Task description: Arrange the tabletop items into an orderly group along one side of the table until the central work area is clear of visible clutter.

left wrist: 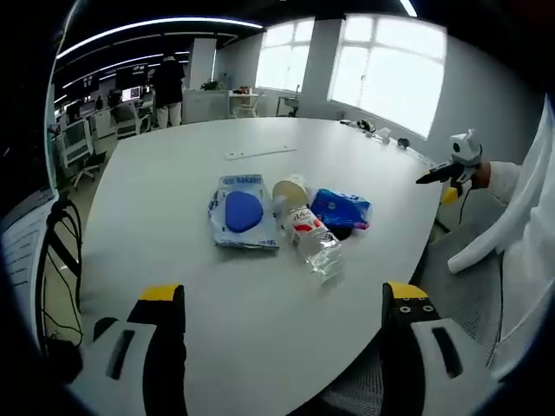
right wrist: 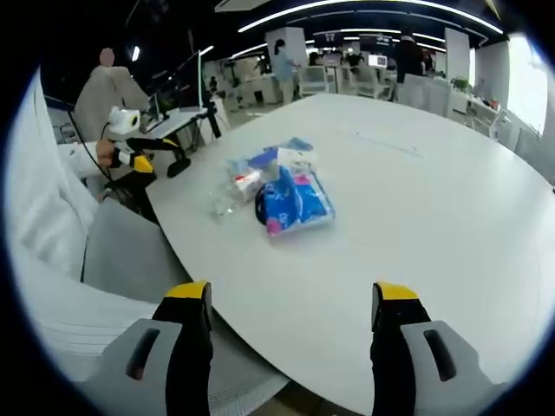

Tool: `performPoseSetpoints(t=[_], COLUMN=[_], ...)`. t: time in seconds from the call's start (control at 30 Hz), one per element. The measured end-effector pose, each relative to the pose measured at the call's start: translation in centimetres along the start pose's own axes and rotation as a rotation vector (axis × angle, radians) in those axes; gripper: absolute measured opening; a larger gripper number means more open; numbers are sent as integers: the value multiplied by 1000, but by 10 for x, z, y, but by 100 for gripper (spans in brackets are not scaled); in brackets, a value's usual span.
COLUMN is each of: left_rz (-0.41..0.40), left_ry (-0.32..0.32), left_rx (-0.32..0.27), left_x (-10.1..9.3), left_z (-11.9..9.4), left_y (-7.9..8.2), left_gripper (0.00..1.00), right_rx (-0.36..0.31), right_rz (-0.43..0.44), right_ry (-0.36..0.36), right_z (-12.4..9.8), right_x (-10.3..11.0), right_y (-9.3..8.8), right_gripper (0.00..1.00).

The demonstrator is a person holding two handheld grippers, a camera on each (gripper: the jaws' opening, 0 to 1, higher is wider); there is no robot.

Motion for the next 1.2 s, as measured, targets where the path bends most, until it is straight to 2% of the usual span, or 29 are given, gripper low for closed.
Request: performPoseSetpoints(t=[1.2], left_rz=[9], left_ry=[-1], left_rx=[-10], left_x=[0], left_z=[-2], left_y=[2], left_gripper=[96], right_rx=[-15], right_rz=[3], right_ry=[-21], right_z=[-4], right_x=[2], right_y=[3], right_gripper=[73])
Point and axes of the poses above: the point that each gripper's makers call its tool centre point, and the gripper's own axes: z roughly forward along the fingers, x roughly to its left, y roughly out of its top, the point moved 3 cm from there along -z, roughly backward along the fingers, and after that the axes turned 7 degrees about x, right-handed, at the moved point
